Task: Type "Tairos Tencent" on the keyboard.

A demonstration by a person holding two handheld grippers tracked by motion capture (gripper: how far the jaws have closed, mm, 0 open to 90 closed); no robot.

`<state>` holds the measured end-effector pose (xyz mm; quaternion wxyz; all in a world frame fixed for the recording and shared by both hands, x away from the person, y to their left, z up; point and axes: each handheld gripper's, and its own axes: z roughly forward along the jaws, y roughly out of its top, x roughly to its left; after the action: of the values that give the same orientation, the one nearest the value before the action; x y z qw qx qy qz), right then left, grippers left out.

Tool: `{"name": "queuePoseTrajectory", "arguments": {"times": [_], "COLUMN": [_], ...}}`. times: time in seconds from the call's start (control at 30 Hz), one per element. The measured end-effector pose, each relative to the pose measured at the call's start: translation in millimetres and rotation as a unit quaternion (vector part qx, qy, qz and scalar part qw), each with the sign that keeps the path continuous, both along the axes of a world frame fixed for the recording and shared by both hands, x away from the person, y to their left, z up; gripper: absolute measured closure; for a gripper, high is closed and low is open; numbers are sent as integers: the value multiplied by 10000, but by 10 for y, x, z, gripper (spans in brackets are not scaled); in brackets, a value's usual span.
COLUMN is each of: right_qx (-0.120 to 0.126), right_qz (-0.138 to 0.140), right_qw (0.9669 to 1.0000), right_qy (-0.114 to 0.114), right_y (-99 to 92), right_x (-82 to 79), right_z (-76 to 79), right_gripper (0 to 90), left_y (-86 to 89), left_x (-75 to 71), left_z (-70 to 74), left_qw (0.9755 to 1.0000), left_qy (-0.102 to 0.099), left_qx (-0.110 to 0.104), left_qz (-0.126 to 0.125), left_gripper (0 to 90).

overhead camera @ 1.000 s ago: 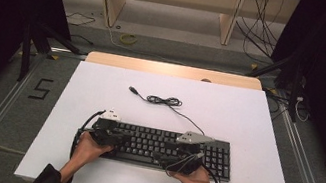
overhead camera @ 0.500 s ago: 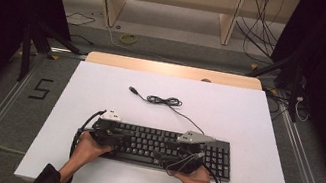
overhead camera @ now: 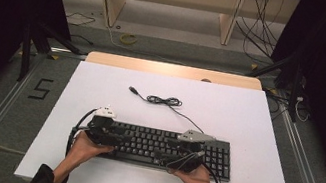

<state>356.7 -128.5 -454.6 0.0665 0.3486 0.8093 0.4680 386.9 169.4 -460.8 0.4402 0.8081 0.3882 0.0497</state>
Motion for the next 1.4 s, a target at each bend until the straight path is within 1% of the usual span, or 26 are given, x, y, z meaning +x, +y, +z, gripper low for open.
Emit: {"name": "queuePoseTrajectory", "arguments": {"times": [0.07, 0.13, 0.17, 0.23, 0.4, 0.6, 0.8, 0.87, 1.03, 1.17, 1.27, 1.4], "right_qx": [-8, -51, -63, -35, -78, -201, -372, -459, -586, -694, -763, -838], "right_qz": [-17, -29, -36, -43, -50, -48, -31, -30, -16, 18, 19, 27], "right_qw": [10000, 10000, 10000, 10000, 10000, 9998, 9993, 9989, 9983, 9976, 9971, 9965], "right_qy": [-1, -59, -63, -61, -16, -32, -23, -50, -51, -23, 21, 75], "right_y": [3, 9, 9, 9, 37, 100, 157, 175, 220, 258, 290, 316], "right_x": [8, 18, 23, 37, 73, 150, 204, 221, 257, 287, 309, 333], "right_z": [4, 12, 19, 29, 38, 51, 34, 21, -11, -36, -60, -89], "right_gripper": [374, 377, 379, 382, 392, 447, 581, 638, 778, 861, 900, 900], "left_y": [11, 20, 27, 43, 86, 146, 186, 192, 217, 237, 245, 256], "left_x": [-6, -15, -18, -27, -53, -95, -136, -151, -179, -203, -228, -250], "left_z": [2, -1, -1, -2, 9, 50, 67, 73, 80, 81, 74, 71], "left_qw": [10000, 10000, 10000, 9999, 9998, 9994, 9987, 9985, 9978, 9973, 9969, 9967], "left_qy": [10, -8, -14, -13, -61, -162, -264, -292, -357, -395, -405, -431], "left_qx": [-41, -78, -67, -91, -141, -265, -384, -428, -501, -569, -619, -643], "left_qz": [43, 50, 64, 94, 127, 178, 199, 194, 231, 240, 252, 249], "left_gripper": [450, 405, 388, 372, 345, 333, 322, 320, 318, 317, 315, 315]}}
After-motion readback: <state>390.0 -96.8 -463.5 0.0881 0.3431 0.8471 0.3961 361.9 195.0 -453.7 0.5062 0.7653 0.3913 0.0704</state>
